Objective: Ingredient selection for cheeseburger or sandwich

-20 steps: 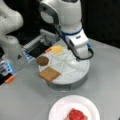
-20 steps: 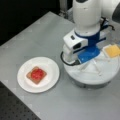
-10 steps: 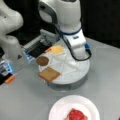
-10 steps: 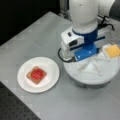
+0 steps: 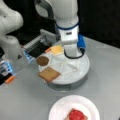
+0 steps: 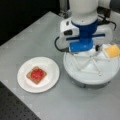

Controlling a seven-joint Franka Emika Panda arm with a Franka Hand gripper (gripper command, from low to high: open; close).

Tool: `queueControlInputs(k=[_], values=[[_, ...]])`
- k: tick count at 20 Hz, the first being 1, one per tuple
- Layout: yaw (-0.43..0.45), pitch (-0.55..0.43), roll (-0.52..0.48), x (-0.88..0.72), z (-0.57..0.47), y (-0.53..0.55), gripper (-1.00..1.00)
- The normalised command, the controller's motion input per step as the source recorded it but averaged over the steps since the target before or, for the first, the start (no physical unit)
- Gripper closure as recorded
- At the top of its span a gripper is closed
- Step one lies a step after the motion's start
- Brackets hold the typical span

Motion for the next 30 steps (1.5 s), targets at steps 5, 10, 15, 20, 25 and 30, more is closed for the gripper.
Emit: queueControlInputs(k=[5,10,15,20,25,30], values=[[-0.294,0.016,-0.001,-0.21,0.05,0.13,-1.00],[-0.264,0.028,0.068,-0.19,0.06,0.12,-1.00],[-0.317,0.011,0.081,-0.16,0.19,0.14,-1.00],[-0.279,0.009,0.122,-0.14,0.27,0.11,-1.00],[-0.247,0.062,0.121,0.04,0.21,-0.07,-1.00],[-0.272,0.118,0.158,0.10,0.14,-0.16,-1.00]])
